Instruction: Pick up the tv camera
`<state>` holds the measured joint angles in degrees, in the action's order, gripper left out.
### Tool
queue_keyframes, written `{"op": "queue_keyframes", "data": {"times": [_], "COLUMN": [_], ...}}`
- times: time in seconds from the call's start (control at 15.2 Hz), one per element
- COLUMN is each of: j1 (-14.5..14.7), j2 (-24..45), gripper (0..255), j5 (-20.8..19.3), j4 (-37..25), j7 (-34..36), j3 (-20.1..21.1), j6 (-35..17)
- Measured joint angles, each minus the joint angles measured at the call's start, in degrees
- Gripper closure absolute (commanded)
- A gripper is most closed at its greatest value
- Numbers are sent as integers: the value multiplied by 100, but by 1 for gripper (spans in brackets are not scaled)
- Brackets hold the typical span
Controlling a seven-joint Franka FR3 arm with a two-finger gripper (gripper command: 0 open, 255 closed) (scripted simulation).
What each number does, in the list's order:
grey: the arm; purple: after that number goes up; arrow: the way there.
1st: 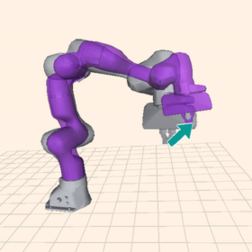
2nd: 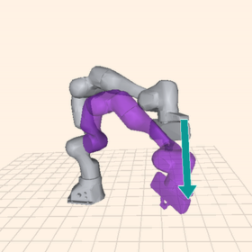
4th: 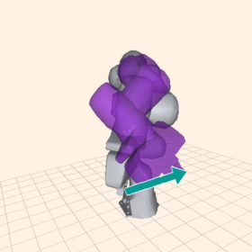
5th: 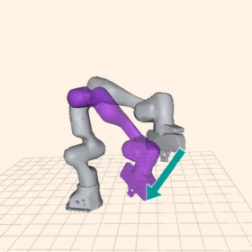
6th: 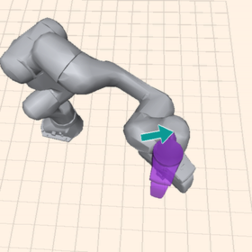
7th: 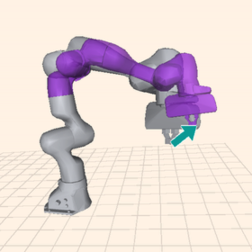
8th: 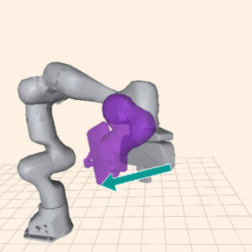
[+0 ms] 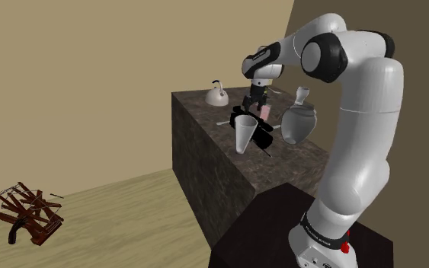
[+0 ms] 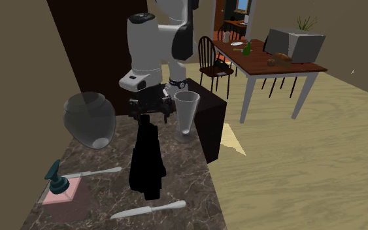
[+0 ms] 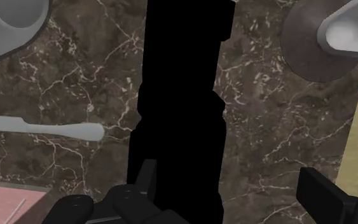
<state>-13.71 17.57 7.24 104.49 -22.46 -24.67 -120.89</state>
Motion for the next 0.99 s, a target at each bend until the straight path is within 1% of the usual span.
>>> {"op": "queue_keyframes", "data": {"times": [0.26, 0.46, 0.79, 0.86, 0.99], "j1": [-320, -412, -443, -445, -448], "j2": [739, 946, 1132, 1143, 1153], "gripper": [0, 0, 0, 255, 255], "j5": [286, 372, 465, 471, 475], "j4": [-789, -897, -756, -750, -748], "j7": [-156, -221, -271, -274, -277], "j3": [7, 27, 80, 83, 86], "j6": [60, -35, -347, -365, -378]}}
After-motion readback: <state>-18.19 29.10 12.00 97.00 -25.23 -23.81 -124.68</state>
